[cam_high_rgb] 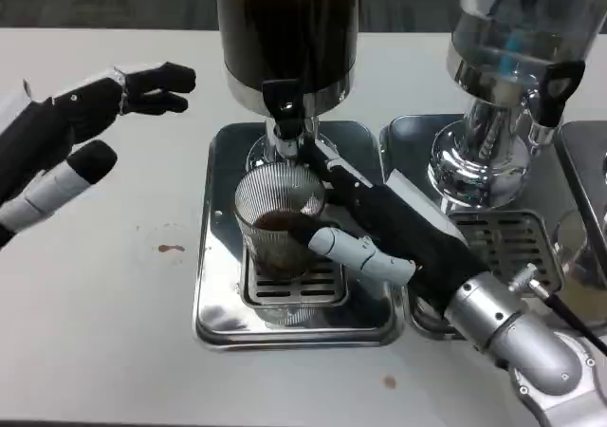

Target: Grasp the cup under the faucet to collect the drink, then remove the cup.

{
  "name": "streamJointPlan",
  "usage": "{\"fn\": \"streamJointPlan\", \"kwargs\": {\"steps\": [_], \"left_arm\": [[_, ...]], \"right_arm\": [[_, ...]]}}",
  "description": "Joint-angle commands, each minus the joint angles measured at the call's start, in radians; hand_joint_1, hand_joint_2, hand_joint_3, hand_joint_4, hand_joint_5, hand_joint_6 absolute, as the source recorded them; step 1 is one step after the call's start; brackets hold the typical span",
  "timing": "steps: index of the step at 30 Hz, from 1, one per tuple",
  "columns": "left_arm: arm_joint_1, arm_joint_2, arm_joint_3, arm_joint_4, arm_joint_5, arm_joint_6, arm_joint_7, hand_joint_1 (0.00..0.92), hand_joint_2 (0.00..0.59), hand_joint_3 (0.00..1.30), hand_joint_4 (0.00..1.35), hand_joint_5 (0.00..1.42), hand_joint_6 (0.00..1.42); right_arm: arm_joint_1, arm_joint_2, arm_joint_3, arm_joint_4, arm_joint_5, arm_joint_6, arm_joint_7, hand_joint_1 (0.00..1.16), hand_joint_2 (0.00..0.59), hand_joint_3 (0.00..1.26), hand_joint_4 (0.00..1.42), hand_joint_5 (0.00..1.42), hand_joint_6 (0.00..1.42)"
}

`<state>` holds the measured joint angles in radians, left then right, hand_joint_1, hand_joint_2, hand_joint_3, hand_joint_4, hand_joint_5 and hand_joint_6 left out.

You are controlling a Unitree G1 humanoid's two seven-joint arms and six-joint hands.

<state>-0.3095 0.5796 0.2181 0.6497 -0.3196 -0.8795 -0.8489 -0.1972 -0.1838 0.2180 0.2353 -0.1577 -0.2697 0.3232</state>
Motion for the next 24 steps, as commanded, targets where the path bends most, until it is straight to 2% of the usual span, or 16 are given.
{"fn": "streamJointPlan", "kwargs": {"steps": [1, 10, 18, 24], "left_arm": [[0.025, 0.015, 0.014, 0.009, 0.004, -0.014, 0.002, 0.0, 0.115, 0.28, 0.24, 0.28, 0.25], [0.061, 0.016, 0.023, 0.004, 0.006, -0.012, 0.003, 0.0, 0.121, 0.3, 0.25, 0.29, 0.25], [0.068, 0.016, 0.024, 0.002, 0.008, -0.01, 0.002, 0.0, 0.124, 0.3, 0.25, 0.3, 0.25], [0.074, 0.016, 0.025, 0.002, 0.01, -0.009, 0.004, 0.0, 0.126, 0.31, 0.25, 0.3, 0.25]], "right_arm": [[-0.004, 0.01, 0.007, 0.019, -0.005, -0.012, -0.011, 0.2, 0.126, 0.0, 0.0, 0.0, 0.06], [-0.023, 0.028, 0.002, 0.067, -0.003, -0.031, -0.028, 0.21, 0.134, 0.0, 0.0, 0.0, 0.05], [-0.056, 0.053, -0.002, 0.13, 0.035, -0.047, -0.012, 0.22, 0.14, 0.0, 0.0, 0.0, 0.06], [-0.089, 0.057, 0.006, 0.188, 0.018, -0.07, -0.021, 0.22, 0.139, 0.0, 0.0, 0.0, 0.06]]}}
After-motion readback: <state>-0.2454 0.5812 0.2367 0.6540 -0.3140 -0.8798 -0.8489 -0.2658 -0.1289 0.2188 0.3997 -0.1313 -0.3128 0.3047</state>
